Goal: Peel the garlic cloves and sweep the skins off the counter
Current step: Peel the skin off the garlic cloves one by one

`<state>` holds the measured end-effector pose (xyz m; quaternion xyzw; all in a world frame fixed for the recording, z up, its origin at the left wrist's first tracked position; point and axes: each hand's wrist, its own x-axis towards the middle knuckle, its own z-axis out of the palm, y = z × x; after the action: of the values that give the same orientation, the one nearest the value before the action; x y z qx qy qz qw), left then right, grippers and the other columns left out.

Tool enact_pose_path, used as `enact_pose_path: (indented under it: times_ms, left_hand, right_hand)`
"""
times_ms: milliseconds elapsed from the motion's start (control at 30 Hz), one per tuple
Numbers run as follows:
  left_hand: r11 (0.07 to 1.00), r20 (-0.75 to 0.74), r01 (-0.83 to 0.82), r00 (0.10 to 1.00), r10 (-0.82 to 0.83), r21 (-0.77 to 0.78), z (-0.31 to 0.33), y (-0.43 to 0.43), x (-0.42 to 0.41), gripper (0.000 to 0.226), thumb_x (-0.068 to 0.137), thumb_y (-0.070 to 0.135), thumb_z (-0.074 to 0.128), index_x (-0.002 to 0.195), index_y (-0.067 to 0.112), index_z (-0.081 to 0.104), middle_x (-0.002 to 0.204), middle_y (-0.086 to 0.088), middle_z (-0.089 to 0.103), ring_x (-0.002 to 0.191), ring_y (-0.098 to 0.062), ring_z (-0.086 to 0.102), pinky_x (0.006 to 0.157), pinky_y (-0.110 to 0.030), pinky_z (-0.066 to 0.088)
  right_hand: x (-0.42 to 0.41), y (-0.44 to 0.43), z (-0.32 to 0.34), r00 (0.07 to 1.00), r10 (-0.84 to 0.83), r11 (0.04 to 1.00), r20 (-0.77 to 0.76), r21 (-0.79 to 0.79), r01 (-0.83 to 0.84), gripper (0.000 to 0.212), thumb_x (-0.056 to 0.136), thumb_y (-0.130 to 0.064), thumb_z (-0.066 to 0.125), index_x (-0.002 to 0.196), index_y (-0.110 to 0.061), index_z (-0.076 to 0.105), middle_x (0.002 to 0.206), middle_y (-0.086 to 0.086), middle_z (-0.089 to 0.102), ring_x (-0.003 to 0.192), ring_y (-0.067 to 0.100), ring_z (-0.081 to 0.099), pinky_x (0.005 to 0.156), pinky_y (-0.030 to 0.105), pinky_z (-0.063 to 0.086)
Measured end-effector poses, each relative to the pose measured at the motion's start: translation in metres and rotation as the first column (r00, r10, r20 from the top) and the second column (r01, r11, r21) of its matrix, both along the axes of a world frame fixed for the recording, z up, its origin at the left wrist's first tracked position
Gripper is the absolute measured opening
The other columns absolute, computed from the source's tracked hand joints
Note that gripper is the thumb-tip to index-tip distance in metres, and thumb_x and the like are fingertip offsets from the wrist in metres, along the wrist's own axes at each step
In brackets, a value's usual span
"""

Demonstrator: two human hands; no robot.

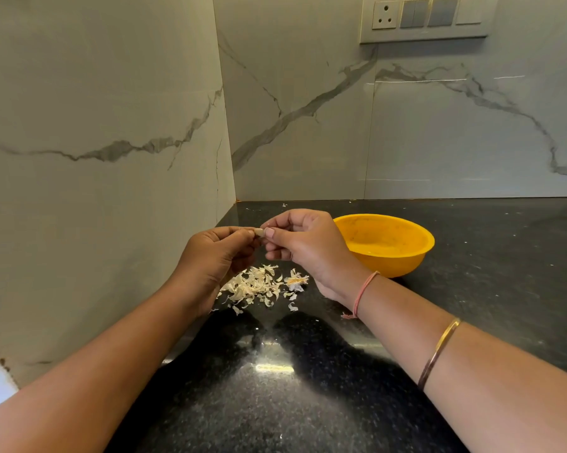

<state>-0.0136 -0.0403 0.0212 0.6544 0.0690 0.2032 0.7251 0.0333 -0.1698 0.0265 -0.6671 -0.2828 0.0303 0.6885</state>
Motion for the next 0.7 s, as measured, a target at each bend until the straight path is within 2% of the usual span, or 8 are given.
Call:
enact_pose_path:
  times_ms: [100, 200, 400, 467, 567, 700]
  left_hand:
    - [1.0, -0.026, 0.004, 1.0, -0.004, 0.016, -0.0004, 0.0008, -0.0002, 0.015, 0.088, 0.007, 0.059, 0.076, 0.009, 0.067, 0.064, -0.001, 0.066, 0.056, -0.006, 0.057, 0.057, -0.017, 0.052]
    - [0.999, -0.066, -0.011, 0.998, 0.014, 0.044, -0.0021, 0.0018, 0.0003, 0.013, 0.087, 0.009, 0.06, 0.076, 0.008, 0.067, 0.064, 0.0, 0.065, 0.056, -0.006, 0.056, 0.056, -0.017, 0.053]
    - [0.992, -0.086, -0.094, 0.991, 0.101, 0.085, 0.001, 0.0038, -0.0015, 0.026, 0.084, 0.03, 0.066, 0.064, 0.013, 0.066, 0.055, 0.003, 0.062, 0.051, -0.006, 0.053, 0.053, -0.02, 0.048]
    - [0.994, -0.063, -0.066, 0.995, 0.072, 0.087, 0.0026, 0.0028, -0.0029, 0.022, 0.082, 0.027, 0.068, 0.066, 0.012, 0.065, 0.058, 0.0, 0.061, 0.051, -0.007, 0.052, 0.05, -0.018, 0.047]
    - [0.998, -0.038, 0.011, 0.999, -0.008, 0.064, 0.0048, 0.0006, -0.0045, 0.008, 0.083, 0.013, 0.066, 0.075, 0.013, 0.067, 0.07, -0.002, 0.062, 0.058, -0.008, 0.053, 0.051, -0.016, 0.048]
    - [0.998, -0.031, 0.04, 0.999, -0.039, 0.044, 0.0054, 0.0003, -0.0059, 0.011, 0.085, 0.006, 0.061, 0.081, 0.013, 0.069, 0.07, 0.001, 0.068, 0.063, -0.006, 0.06, 0.053, -0.015, 0.05]
  right_hand:
    - [0.001, -0.0007, 0.0006, 0.989, 0.088, 0.992, -0.115, 0.096, -0.077, 0.007, 0.087, 0.003, 0.059, 0.087, -0.002, 0.065, 0.069, 0.008, 0.063, 0.059, 0.012, 0.059, 0.064, 0.024, 0.056]
    - [0.0015, -0.0012, 0.0029, 0.98, 0.131, 0.981, -0.149, 0.164, -0.106, 0.008, 0.088, 0.002, 0.059, 0.09, -0.002, 0.065, 0.071, 0.006, 0.063, 0.061, 0.01, 0.058, 0.061, 0.023, 0.055]
    - [0.0024, -0.0009, 0.0008, 0.989, 0.067, 0.991, -0.134, 0.123, -0.05, 0.01, 0.088, 0.002, 0.058, 0.092, 0.0, 0.066, 0.08, 0.011, 0.061, 0.069, 0.012, 0.057, 0.064, 0.024, 0.055]
    - [0.0031, -0.0016, 0.0007, 0.991, 0.048, 0.991, -0.124, 0.127, -0.033, 0.01, 0.086, 0.004, 0.06, 0.09, -0.002, 0.066, 0.083, 0.012, 0.061, 0.073, 0.014, 0.059, 0.068, 0.026, 0.056]
    - [0.0041, -0.0021, 0.0001, 0.994, 0.039, 0.993, -0.099, 0.118, -0.027, 0.012, 0.084, 0.006, 0.06, 0.089, -0.004, 0.066, 0.083, 0.01, 0.062, 0.077, 0.015, 0.06, 0.073, 0.028, 0.057]
    - [0.0037, -0.0021, -0.001, 0.999, 0.025, 0.998, -0.037, 0.067, -0.022, 0.015, 0.083, 0.007, 0.062, 0.086, -0.008, 0.065, 0.081, 0.006, 0.064, 0.079, 0.015, 0.061, 0.077, 0.031, 0.058]
